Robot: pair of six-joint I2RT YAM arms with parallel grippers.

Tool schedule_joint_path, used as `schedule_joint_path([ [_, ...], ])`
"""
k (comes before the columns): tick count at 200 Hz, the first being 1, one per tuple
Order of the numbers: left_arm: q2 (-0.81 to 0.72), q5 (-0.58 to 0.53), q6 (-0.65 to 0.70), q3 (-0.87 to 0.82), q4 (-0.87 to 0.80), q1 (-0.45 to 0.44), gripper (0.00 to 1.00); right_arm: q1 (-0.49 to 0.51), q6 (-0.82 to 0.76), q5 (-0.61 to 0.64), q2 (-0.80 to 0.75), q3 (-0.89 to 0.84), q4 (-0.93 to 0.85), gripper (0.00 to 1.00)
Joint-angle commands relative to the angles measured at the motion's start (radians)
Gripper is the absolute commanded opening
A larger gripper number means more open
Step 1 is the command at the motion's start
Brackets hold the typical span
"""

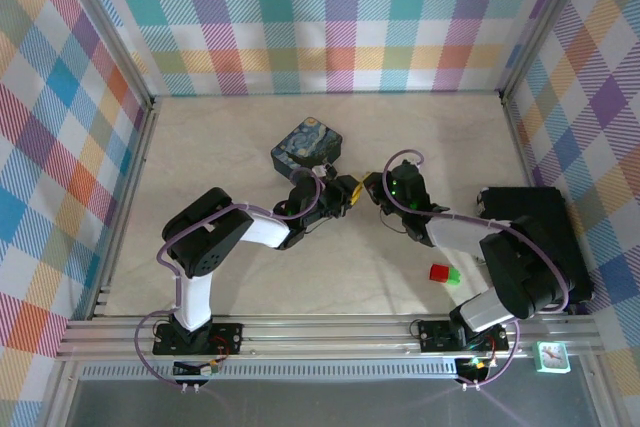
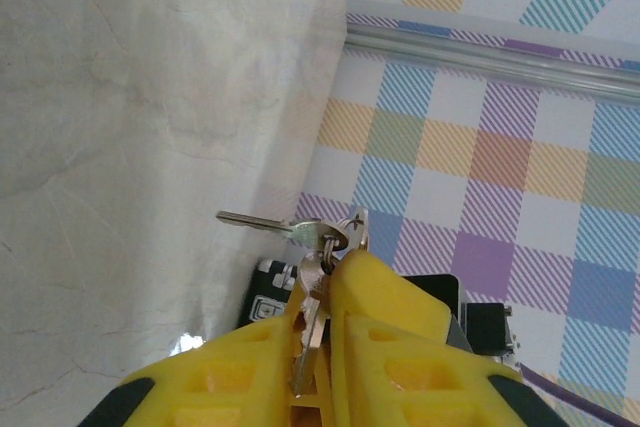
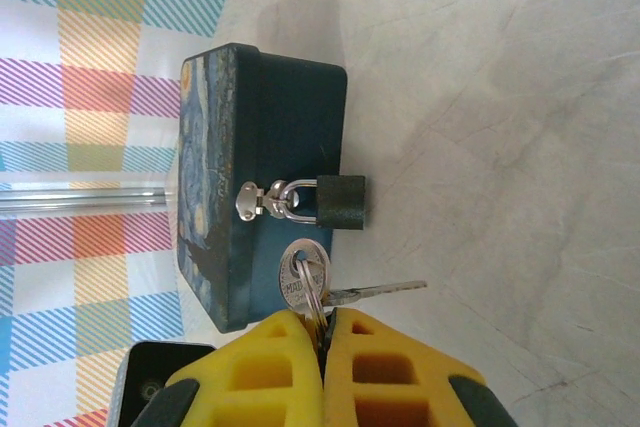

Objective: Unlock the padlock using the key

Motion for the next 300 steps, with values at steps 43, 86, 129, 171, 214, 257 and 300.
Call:
schedule_joint_path([
  [43,0.015,-0.009,-0.029,0.006,0.101,-0.009,0.0,0.007,0.01,0.009,-0.014,-0.015,0.032,0.0],
  [86,0.025,0.106,0.055,0.047,0.074,0.047,0.0,0.005,-0.142,0.031,-0.152,-0.012,-0.131,0.49],
  [129,-0.017,0.254,0.245,0.117,-0.136,0.131,0.0,-0.044,-0.446,0.013,-0.386,-0.065,-0.311,0.77],
  [171,-0.084,0.443,0.568,0.277,-0.493,0.189,0.0,-0.172,-0.738,-0.317,-0.462,0.009,-0.456,0.85],
  [214,-0.086,0.713,0.934,0.481,-0.884,0.217,0.0,-0.32,-0.84,-0.773,-0.337,0.124,-0.477,0.73],
  [257,-0.079,0.851,1.342,0.64,-1.371,0.218,0.0,-0.389,-0.863,-0.933,-0.261,0.169,-0.418,0.64],
  [300,-0.093,0.884,1.562,0.68,-1.59,0.22,0.0,-0.404,-0.776,-1.068,-0.202,0.153,-0.268,0.51],
])
